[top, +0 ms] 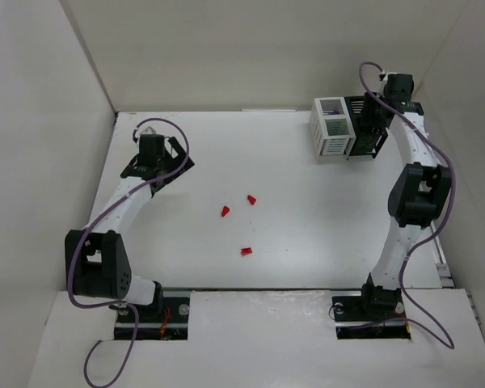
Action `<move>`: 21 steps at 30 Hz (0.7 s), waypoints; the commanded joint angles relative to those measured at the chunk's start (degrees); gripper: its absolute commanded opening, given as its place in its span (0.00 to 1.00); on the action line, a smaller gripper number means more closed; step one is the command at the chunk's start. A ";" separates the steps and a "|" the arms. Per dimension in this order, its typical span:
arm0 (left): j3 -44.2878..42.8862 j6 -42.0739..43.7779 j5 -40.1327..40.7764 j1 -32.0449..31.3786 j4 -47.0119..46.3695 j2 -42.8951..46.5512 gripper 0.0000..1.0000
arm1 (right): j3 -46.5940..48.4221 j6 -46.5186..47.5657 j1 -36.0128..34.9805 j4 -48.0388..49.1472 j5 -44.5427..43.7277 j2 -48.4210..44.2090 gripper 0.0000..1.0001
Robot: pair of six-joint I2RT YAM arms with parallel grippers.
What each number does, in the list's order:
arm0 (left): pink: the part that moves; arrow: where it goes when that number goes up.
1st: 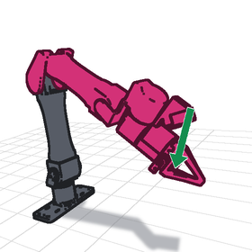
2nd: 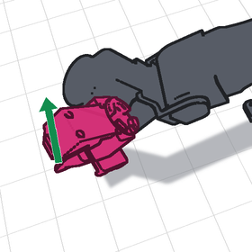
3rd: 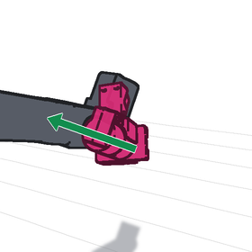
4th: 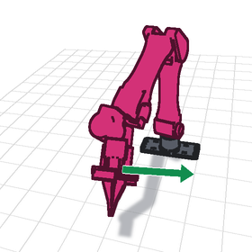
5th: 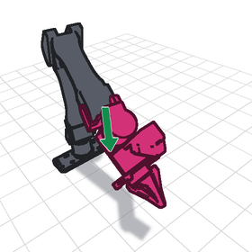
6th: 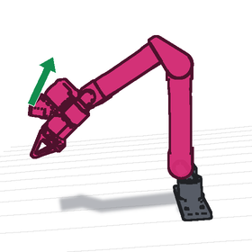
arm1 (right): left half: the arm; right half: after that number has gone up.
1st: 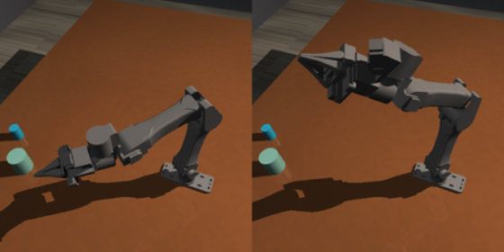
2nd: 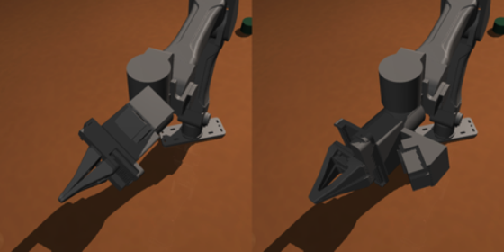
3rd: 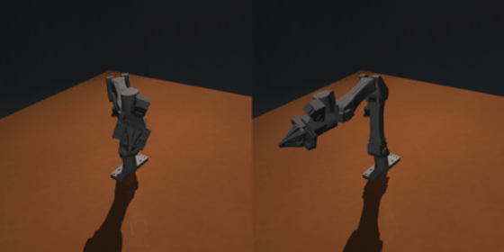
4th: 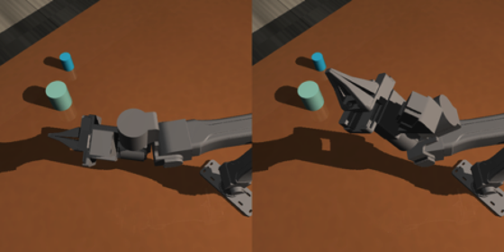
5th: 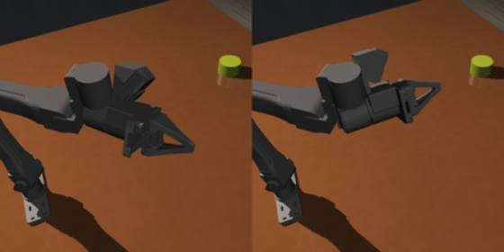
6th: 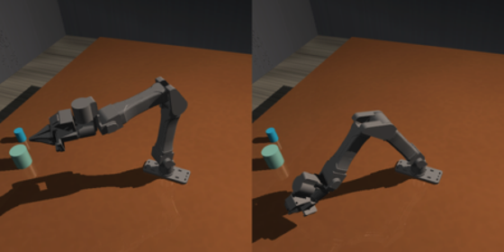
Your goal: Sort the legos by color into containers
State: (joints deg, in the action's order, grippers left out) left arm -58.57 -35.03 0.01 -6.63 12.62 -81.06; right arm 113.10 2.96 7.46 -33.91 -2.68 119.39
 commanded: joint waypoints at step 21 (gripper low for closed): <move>15.23 -5.76 1.04 0.39 3.73 21.72 1.00 | -28.38 9.26 -49.29 13.17 6.54 -14.02 0.67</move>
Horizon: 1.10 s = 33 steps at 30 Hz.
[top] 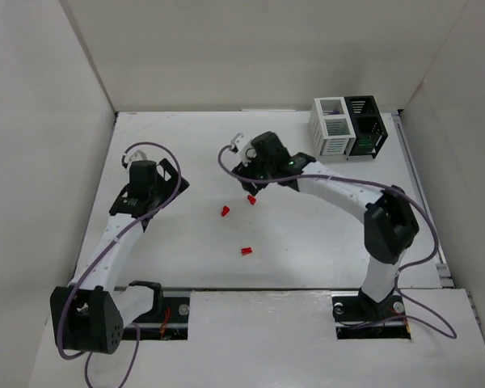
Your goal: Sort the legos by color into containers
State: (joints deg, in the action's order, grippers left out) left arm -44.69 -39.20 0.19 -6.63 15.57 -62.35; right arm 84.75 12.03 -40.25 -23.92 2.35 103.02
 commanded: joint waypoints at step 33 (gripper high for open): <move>3.12 -1.05 1.40 0.39 3.77 9.09 1.00 | -0.11 -7.19 -2.21 4.59 -5.69 12.21 0.21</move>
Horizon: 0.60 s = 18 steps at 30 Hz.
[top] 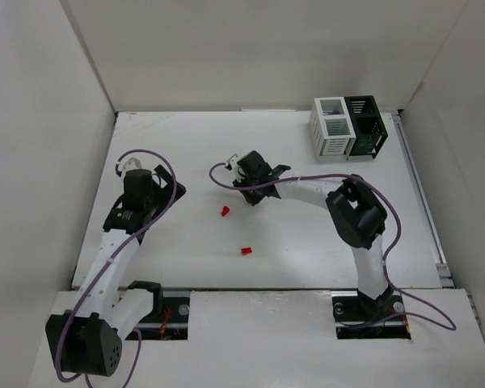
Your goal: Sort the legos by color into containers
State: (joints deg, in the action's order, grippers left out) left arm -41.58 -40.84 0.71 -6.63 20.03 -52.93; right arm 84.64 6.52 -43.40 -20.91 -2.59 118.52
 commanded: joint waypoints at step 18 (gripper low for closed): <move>-17.29 5.24 -2.73 1.45 -9.57 -27.31 1.00 | 23.70 -1.34 33.89 -6.67 0.14 -5.07 0.15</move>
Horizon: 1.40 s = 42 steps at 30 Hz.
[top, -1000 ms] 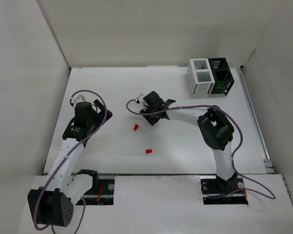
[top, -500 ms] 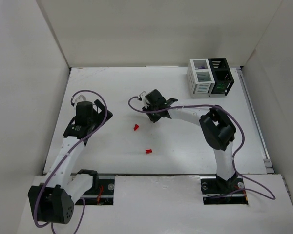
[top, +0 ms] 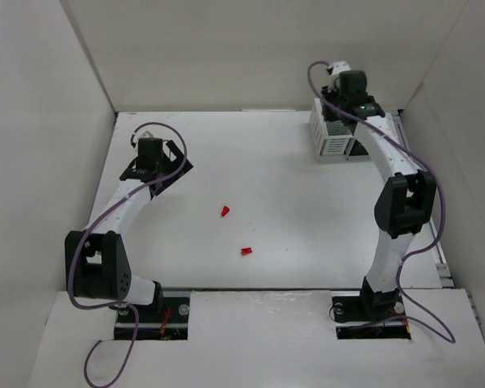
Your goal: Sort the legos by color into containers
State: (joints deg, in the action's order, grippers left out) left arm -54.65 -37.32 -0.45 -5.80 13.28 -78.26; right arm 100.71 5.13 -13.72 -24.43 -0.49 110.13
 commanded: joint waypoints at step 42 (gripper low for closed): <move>6.56 -1.70 2.63 2.38 6.58 14.79 1.00 | -12.62 7.18 -19.57 6.47 7.15 -7.65 0.60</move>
State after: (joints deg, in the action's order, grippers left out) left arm -51.22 -37.17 -0.84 -3.64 15.84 -68.10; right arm 92.82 12.69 -26.72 -21.76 1.63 103.74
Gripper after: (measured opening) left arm 0.997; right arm 0.601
